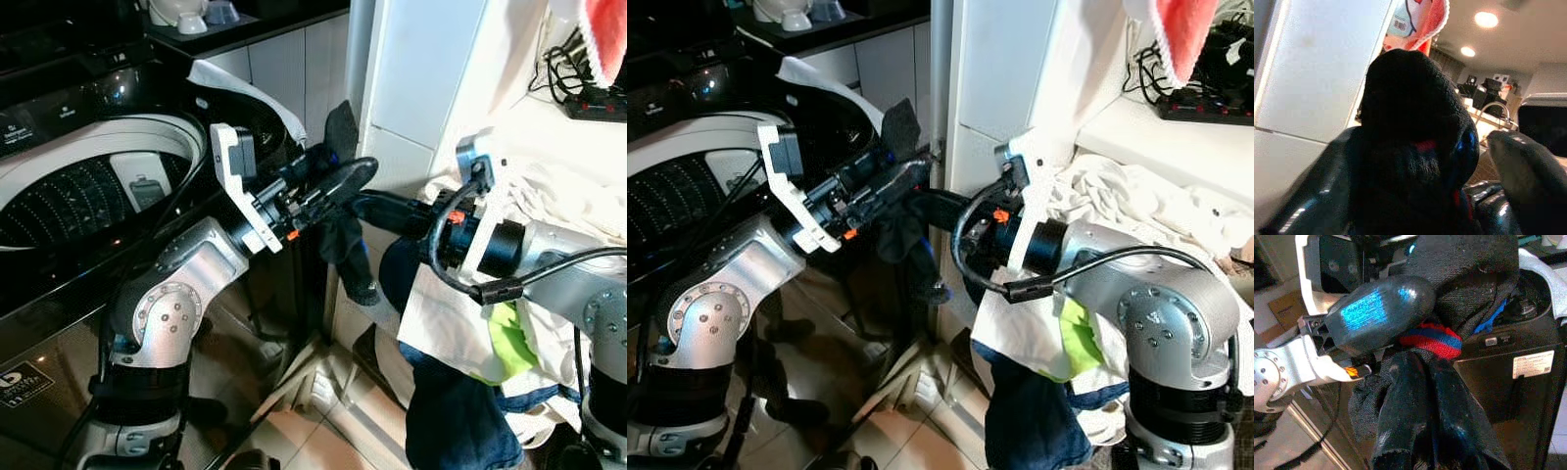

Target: Clothes washing

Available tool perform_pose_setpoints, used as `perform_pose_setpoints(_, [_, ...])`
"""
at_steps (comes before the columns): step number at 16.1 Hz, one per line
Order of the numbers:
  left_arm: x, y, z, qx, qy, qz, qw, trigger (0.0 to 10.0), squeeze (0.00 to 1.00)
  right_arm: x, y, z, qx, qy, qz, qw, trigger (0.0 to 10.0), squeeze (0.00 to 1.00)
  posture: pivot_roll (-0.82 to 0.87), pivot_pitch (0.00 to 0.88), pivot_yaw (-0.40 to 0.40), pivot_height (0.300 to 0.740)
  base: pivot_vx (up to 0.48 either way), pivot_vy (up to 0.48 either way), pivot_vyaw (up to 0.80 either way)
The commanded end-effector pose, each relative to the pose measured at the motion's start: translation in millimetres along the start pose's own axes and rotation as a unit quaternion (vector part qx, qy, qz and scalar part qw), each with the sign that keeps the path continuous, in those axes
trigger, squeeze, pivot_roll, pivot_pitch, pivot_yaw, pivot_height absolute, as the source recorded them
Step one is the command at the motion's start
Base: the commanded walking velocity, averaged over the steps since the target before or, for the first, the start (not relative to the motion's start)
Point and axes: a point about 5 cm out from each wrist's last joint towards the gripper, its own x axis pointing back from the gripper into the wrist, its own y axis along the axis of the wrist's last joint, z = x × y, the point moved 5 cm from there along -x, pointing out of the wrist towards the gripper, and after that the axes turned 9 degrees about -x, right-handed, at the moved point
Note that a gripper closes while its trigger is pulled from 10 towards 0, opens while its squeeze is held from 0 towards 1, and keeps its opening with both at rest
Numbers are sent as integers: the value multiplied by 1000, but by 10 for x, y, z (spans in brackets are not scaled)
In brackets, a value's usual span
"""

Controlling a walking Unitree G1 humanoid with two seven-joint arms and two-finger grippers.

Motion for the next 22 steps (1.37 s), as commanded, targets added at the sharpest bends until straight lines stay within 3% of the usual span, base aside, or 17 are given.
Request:
perform_pose_setpoints(1, [10, -16, -28, -7, -8, 10, 1000, 0, 0, 5, -18, 5, 9, -1, 5, 1000, 0, 0, 32, 0, 24, 740, 0, 0, 0])
perform_pose_setpoints(22, [63, -122, 8, -21, -13, 33, 999, 0, 0, 11, -54, -30, 27, -7, 20, 999, 0, 0, 23, 0, 24, 740, 0, 0, 0])
